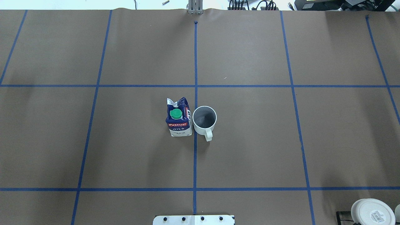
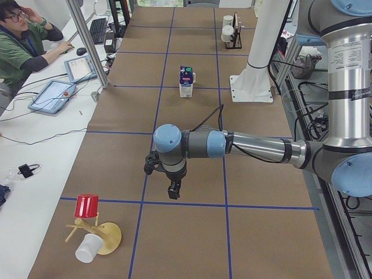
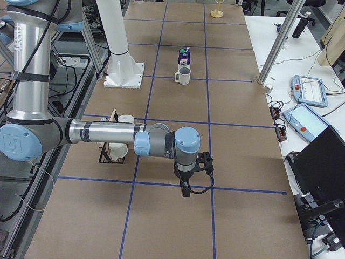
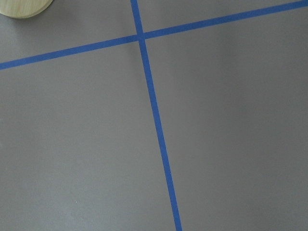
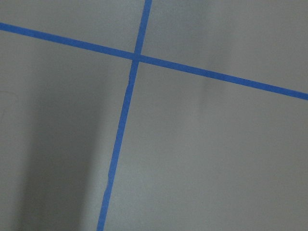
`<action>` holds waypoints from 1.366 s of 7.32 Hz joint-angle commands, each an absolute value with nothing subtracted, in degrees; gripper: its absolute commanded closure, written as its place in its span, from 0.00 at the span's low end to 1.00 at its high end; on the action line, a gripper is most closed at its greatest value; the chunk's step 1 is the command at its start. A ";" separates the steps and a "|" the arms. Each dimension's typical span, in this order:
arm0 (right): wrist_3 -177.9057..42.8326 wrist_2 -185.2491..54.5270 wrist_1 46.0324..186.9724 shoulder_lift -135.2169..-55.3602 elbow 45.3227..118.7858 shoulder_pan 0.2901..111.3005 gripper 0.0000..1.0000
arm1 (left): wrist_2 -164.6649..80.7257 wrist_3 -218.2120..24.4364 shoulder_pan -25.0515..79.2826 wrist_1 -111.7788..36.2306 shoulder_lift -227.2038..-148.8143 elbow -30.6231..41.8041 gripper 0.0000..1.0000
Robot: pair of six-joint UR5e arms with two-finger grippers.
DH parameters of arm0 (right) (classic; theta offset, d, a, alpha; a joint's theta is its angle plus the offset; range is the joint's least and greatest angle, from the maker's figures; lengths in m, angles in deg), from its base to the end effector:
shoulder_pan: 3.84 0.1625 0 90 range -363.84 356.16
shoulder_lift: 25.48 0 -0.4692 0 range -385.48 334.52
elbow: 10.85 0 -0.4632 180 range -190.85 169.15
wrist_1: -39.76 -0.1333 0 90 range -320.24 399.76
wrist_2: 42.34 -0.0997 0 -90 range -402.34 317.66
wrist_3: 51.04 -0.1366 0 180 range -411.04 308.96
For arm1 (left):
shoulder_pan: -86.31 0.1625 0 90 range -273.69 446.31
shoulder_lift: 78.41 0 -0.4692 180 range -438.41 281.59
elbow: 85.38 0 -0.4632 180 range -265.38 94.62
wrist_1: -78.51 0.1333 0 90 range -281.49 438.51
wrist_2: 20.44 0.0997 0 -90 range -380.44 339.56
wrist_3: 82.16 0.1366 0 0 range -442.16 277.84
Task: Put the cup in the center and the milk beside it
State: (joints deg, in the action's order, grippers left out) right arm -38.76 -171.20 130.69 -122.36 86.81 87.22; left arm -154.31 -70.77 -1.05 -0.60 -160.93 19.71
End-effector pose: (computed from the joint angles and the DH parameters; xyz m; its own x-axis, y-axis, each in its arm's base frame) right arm 0.0570 -0.5054 0.7286 0.7646 -0.1970 0.6136 0.1475 0.9804 0.1309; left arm -0.0159 -0.4932 0.6704 0.6987 0.1907 -0.6896 -0.1877 0.9789 0.0805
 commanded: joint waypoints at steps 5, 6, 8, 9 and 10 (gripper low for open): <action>-42.74 -172.15 130.72 -121.98 88.55 87.13 0.00 | -154.21 -70.82 -1.05 -0.60 -160.50 19.56 0.02; -45.30 -173.28 130.64 -121.98 88.81 87.13 0.00 | -154.21 -70.82 -1.05 -0.60 -160.50 19.56 0.02; -45.24 -173.82 130.55 -121.98 88.82 87.13 0.00 | -154.21 -70.82 -1.05 -0.60 -160.51 19.56 0.02; -45.23 -173.82 130.46 -121.98 88.82 87.13 0.00 | -154.21 -70.82 -1.05 -0.60 -160.50 19.65 0.02; -45.32 -173.82 130.46 -121.98 88.73 87.13 0.00 | -154.12 -70.91 -1.05 -0.60 -160.59 19.56 0.02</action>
